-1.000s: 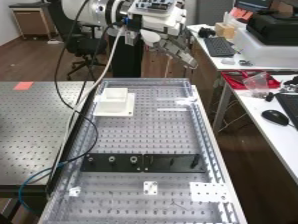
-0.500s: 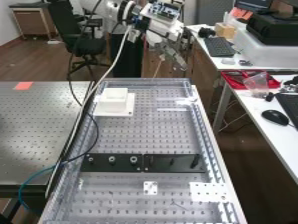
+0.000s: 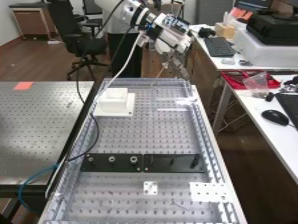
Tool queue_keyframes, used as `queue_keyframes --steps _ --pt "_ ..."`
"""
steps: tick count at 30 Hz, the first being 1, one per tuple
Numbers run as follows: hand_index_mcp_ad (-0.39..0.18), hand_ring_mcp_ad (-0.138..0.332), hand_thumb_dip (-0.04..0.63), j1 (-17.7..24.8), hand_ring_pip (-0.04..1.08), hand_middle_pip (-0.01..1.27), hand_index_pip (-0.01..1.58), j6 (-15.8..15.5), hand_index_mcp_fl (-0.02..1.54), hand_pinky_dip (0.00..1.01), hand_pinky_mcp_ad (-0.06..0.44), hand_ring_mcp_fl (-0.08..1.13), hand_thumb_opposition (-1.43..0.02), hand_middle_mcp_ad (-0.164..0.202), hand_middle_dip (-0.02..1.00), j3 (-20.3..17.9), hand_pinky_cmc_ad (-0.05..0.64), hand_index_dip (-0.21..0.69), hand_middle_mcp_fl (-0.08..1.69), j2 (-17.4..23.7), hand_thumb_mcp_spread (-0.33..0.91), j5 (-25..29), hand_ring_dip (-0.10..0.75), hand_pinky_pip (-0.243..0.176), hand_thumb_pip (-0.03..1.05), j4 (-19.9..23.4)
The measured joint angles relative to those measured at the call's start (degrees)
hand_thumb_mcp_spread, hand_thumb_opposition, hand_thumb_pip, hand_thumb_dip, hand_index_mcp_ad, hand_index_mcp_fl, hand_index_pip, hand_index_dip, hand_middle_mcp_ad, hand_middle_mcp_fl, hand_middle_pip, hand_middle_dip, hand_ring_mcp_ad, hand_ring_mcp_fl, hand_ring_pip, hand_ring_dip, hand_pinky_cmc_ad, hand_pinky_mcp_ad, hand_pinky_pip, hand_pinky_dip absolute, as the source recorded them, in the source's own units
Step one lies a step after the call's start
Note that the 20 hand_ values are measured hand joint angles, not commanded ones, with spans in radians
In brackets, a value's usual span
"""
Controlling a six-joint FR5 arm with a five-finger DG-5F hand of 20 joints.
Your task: Grab the chopstick and place it in the clear container
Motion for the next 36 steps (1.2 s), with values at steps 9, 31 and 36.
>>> queue_keyframes --steps 9,31,36 --pt "-0.168 -0.024 0.281 -1.3 0.08 0.53 0.75 7.1 1.19 0.25 0.265 0.85 -1.16 0.026 0.59 7.8 0.333 0.047 1.2 -5.7 0.64 1.2 0.541 0.037 0.52 -5.7" --pt "-0.164 -0.024 0.281 -1.1 0.08 0.53 0.73 7.3 1.2 0.32 0.265 0.86 -1.16 0.024 0.58 13.0 0.333 0.077 1.2 -12.2 0.64 1.7 0.541 0.033 0.52 -10.5" --pt "-0.164 -0.024 0.281 -1.1 0.08 0.53 0.73 6.9 1.2 0.32 0.265 0.86 -1.16 0.024 0.59 13.5 0.333 0.077 1.2 -12.8 0.64 0.9 0.541 0.033 0.52 -11.0"
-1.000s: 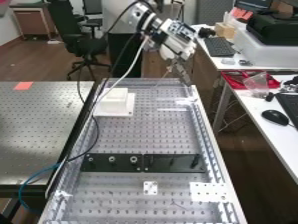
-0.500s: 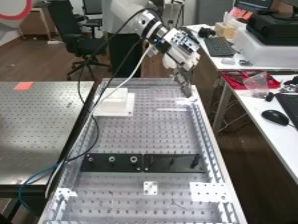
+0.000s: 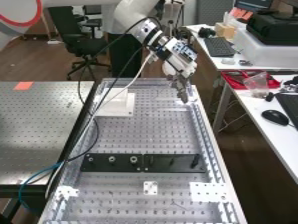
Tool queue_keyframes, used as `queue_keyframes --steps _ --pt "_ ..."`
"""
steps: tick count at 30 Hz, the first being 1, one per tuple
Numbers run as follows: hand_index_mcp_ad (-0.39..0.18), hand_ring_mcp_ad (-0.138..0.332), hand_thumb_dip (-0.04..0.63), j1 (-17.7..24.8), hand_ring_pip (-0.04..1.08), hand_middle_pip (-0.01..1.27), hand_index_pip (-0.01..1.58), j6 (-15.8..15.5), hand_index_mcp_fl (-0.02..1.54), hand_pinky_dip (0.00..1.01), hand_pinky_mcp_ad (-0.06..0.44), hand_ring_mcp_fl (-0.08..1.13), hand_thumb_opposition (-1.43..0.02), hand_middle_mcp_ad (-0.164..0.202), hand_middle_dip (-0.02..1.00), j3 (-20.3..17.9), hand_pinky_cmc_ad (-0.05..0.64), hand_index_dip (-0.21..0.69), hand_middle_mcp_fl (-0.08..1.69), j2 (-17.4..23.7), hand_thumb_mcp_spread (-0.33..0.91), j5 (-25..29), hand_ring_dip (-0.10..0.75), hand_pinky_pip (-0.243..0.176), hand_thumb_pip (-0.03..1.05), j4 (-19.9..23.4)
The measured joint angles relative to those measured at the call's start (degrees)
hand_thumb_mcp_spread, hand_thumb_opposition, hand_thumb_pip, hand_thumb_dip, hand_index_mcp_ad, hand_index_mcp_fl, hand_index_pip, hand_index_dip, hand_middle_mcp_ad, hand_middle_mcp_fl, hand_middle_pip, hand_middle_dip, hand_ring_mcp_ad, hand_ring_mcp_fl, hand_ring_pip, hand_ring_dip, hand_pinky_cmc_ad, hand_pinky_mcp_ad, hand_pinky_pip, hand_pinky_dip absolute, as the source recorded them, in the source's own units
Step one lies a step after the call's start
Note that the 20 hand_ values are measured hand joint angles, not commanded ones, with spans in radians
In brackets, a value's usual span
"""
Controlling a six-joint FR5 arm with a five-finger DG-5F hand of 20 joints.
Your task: Grab the chopstick and place it in the clear container
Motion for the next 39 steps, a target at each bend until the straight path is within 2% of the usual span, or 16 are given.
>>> queue_keyframes --steps 10,14,25,28,32,34,36,39 --pt "-0.155 -0.037 0.284 0.2 0.08 0.53 0.73 -2.9 1.2 0.32 0.265 0.88 -1.16 0.024 0.58 2.1 0.333 0.077 1.21 -2.1 0.62 -0.2 0.552 0.033 0.52 -1.7" --pt "-0.154 -0.031 0.284 0.3 0.09 0.53 0.73 -3.2 1.2 0.32 0.265 0.87 -1.16 0.024 0.59 3.0 0.333 0.077 1.2 -2.7 0.62 -0.1 0.572 0.033 0.52 -2.2" --pt "-0.154 -0.007 0.284 0.3 0.11 0.56 0.73 -3.9 1.19 0.32 0.265 0.87 -1.16 0.024 0.59 1.4 0.333 0.077 1.21 -2.0 0.62 0.2 0.592 0.033 0.52 0.3" --pt "-0.15 0.005 0.284 0.3 0.11 0.57 0.81 -4.1 1.13 0.32 0.281 0.87 -1.16 0.028 0.57 1.5 0.333 0.077 1.21 -2.0 0.61 -0.4 0.593 0.033 0.52 0.0" --pt "-0.105 0.024 0.284 0.2 0.14 0.6 0.83 -4.1 1.03 0.4 0.29 0.83 -1.16 0.03 0.56 1.3 0.34 0.084 1.17 -1.9 0.53 -1.0 0.595 0.021 0.52 -0.1" --pt "-0.099 0.023 0.281 0.2 0.15 0.62 0.82 -4.2 0.94 0.43 0.295 0.8 -1.1 0.024 0.56 0.6 0.34 0.084 1.1 -1.6 0.5 -1.2 0.632 0.01 0.61 0.5" --pt "-0.098 0.04 0.297 0.3 0.14 0.62 0.79 -4.3 0.91 0.46 0.295 0.8 -1.02 0.024 0.56 0.1 0.34 0.084 1.05 -1.3 0.49 -1.2 0.628 0.002 0.71 1.1" --pt "-0.098 0.04 0.332 0.3 0.14 0.61 0.79 -4.4 0.88 0.51 0.295 0.75 -0.97 0.028 0.55 -0.3 0.342 0.079 1.02 -0.9 0.49 -1.2 0.625 -0.028 0.72 1.7"
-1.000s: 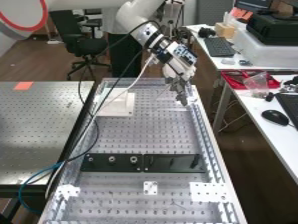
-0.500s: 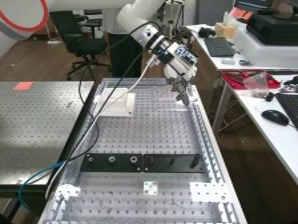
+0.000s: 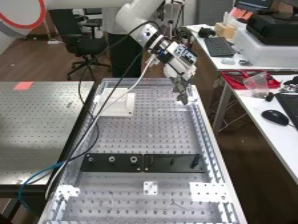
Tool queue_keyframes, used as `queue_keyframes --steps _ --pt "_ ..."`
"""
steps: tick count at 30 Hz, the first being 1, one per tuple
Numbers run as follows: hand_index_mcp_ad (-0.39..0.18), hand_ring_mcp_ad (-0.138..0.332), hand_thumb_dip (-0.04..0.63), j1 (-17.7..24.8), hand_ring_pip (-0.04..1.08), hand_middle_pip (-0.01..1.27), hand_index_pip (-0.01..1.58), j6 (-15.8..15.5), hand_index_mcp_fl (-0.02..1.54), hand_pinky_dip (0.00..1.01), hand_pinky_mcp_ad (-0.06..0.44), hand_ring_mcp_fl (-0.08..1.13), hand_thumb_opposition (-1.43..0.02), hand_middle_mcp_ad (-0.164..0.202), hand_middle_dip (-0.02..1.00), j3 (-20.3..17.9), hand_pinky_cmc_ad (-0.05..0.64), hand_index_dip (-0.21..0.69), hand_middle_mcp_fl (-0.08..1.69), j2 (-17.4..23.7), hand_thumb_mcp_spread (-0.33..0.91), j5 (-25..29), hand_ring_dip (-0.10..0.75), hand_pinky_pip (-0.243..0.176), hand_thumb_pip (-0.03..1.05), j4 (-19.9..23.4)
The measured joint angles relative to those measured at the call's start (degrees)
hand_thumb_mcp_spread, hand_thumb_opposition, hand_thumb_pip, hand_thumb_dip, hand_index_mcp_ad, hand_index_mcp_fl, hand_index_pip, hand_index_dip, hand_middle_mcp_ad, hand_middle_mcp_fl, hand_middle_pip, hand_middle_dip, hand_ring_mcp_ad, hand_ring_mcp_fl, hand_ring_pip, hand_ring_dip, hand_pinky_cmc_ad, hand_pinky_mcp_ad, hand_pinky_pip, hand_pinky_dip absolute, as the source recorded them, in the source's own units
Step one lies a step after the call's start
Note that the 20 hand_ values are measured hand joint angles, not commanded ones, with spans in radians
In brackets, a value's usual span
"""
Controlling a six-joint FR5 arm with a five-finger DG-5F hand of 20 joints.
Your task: Grab the chopstick and place it in the clear container
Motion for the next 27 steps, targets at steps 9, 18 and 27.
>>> queue_keyframes --steps 9,18,27 --pt "-0.098 0.037 0.346 0.2 0.11 0.6 0.78 -1.3 0.77 0.55 0.297 0.5 -0.92 0.028 0.53 -1.1 0.342 0.077 0.95 1.5 0.47 0.0 0.473 -0.061 0.72 1.7" --pt "-0.098 0.037 0.346 0.5 0.13 0.6 0.78 -3.8 0.71 0.57 0.297 0.5 -0.9 0.024 0.52 -1.5 0.342 0.07 0.92 3.9 0.47 0.9 0.464 -0.061 0.72 4.0" --pt "-0.098 0.037 0.346 0.5 0.13 0.58 0.75 -3.6 0.7 0.58 0.295 0.49 -0.88 0.026 0.52 -1.7 0.342 0.07 0.89 3.9 0.45 0.7 0.464 -0.075 0.72 3.8"
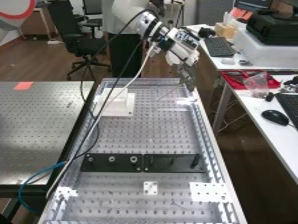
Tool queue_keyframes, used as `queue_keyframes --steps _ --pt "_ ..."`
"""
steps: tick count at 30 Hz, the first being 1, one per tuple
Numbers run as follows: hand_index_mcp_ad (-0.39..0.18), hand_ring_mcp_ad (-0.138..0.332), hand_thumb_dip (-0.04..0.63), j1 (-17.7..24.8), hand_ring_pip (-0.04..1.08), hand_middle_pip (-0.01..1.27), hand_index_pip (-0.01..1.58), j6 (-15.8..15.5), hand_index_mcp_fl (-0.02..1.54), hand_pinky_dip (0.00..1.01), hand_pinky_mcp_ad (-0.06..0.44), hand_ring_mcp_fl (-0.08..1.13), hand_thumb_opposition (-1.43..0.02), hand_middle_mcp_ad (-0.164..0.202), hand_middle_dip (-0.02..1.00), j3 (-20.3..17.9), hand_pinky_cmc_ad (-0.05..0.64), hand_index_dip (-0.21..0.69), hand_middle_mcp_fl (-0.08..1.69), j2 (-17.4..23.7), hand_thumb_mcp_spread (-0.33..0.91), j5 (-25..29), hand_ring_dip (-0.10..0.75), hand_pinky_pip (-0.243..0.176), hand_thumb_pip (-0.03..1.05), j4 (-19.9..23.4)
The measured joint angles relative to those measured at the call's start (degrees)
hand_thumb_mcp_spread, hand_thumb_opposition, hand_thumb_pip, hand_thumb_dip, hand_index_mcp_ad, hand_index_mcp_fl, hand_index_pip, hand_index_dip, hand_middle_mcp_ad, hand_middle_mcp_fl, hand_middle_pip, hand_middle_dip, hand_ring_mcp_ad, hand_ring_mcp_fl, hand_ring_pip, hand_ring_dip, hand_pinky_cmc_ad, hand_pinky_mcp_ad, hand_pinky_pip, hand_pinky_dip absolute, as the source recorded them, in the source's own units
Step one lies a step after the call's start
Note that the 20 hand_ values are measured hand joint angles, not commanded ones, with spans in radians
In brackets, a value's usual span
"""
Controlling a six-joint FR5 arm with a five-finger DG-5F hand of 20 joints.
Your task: Grab the chopstick and place it in the clear container
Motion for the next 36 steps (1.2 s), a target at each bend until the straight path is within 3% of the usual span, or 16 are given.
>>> queue_keyframes --steps 8,14,20,25,32,36 --pt "-0.098 0.037 0.349 -0.2 0.13 0.56 0.74 0.9 0.6 0.6 0.295 0.41 -0.86 0.024 0.52 -1.1 0.342 0.07 0.8 -0.1 0.44 -1.9 0.461 -0.075 0.75 0.1" --pt "-0.087 0.04 0.333 -0.5 0.13 0.39 0.5 0.2 0.45 0.63 0.298 0.3 -0.84 0.028 0.52 -2.7 0.346 0.072 0.68 2.4 0.38 -2.0 0.442 -0.079 0.65 3.3" --pt "-0.079 0.066 0.284 -0.8 0.13 0.19 0.29 -2.9 0.42 0.65 0.29 0.23 -0.79 0.028 0.52 -9.3 0.367 0.126 0.62 9.2 0.36 -1.4 0.433 -0.103 0.62 10.5" --pt "-0.079 0.07 0.257 -1.1 0.13 0.15 0.16 -5.7 0.41 0.66 0.298 0.2 -0.77 0.028 0.52 -16.4 0.379 0.169 0.54 14.9 0.35 -0.9 0.433 -0.103 0.58 16.8" --pt "-0.082 0.082 0.225 -1.8 0.13 0.12 0.1 -8.5 0.4 0.68 0.3 0.14 -0.74 0.035 0.52 -25.1 0.384 0.218 0.54 21.2 0.32 -1.4 0.433 -0.106 0.55 24.4" --pt "-0.082 0.098 0.178 -2.9 0.12 0.1 0.07 -10.8 0.34 0.7 0.311 0.08 -0.73 0.04 0.52 -30.6 0.394 0.232 0.39 25.0 0.29 -2.5 0.417 -0.106 0.5 28.9"
